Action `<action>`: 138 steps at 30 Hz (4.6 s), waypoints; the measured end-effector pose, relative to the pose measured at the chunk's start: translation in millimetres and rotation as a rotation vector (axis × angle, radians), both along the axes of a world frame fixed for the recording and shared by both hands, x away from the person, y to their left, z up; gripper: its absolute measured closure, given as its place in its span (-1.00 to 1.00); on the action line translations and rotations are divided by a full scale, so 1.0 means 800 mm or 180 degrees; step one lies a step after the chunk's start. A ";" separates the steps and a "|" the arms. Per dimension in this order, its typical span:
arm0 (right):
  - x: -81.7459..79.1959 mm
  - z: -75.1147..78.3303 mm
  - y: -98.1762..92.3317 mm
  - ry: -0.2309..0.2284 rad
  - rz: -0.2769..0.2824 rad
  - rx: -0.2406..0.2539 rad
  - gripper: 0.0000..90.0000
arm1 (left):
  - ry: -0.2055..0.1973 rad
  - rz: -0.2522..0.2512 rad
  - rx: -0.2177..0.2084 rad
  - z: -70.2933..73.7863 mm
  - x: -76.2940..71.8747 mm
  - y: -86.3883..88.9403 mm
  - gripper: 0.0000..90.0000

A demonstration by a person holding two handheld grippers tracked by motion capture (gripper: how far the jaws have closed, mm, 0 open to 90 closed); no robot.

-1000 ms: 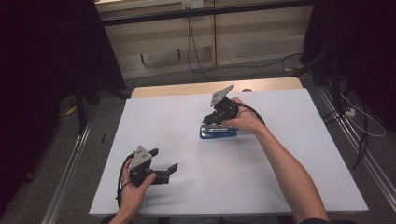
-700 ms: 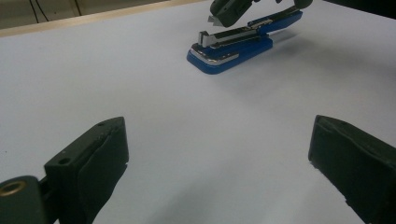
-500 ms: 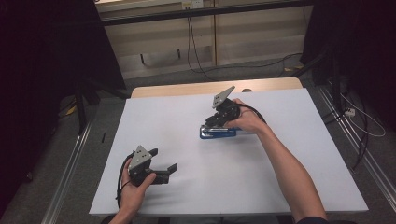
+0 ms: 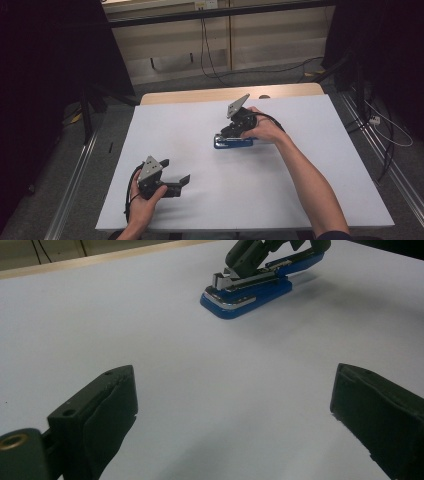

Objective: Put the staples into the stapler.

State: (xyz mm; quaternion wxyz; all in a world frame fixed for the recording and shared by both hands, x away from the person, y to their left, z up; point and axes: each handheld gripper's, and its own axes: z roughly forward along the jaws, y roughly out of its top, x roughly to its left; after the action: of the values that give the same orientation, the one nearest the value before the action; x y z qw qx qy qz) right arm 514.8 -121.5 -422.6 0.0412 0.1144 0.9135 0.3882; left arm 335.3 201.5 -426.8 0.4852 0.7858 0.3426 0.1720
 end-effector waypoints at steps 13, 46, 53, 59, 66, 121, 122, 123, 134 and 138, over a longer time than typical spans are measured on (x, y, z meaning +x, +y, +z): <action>0.003 -0.001 0.006 -0.0009 0.0082 -0.0038 0.76 | -0.0007 -0.0005 0.0003 0.000 0.000 0.000 -0.89; 0.003 -0.001 0.014 -0.0024 0.0037 -0.0006 0.74 | 0.0016 -0.0010 0.0001 0.000 0.000 -0.001 -0.89; 0.003 -0.001 0.014 -0.0040 0.0030 -0.0004 0.74 | 0.0028 -0.0033 0.0035 -0.001 0.001 -0.001 -0.89; 0.002 -0.001 0.014 -0.0019 0.0000 0.0012 0.72 | 0.0033 -0.0030 0.0014 -0.001 0.001 -0.001 -0.89; 0.003 -0.002 0.014 -0.0002 -0.0040 0.0021 0.67 | 0.0032 -0.0027 0.0008 -0.001 0.001 -0.001 -0.89; -0.035 0.001 -0.016 0.0087 -0.1374 0.0476 -0.86 | 0.0022 0.0035 0.0042 -0.002 0.004 0.001 -0.89; -0.037 0.002 -0.016 0.0073 -0.1391 0.0481 -0.86 | 0.0025 0.0035 0.0037 -0.002 0.004 0.001 -0.89; -0.039 0.002 -0.017 0.0075 -0.1405 0.0483 -0.86 | 0.0026 0.0038 0.0037 -0.002 0.004 0.001 -0.89; -0.055 0.004 -0.030 -0.0068 -0.1730 0.0608 -0.88 | 0.0031 0.0062 0.0036 -0.002 0.005 0.001 -0.89; -0.063 0.000 -0.037 -0.0061 -0.1839 0.0707 -0.91 | 0.0028 0.0073 0.0039 -0.002 0.005 0.002 -0.89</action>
State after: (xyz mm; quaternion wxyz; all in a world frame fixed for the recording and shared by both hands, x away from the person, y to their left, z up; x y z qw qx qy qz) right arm 464.3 -151.0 -422.9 0.1457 0.3694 0.7947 0.4590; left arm 339.1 202.8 -428.5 0.4769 0.7856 0.3527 0.1762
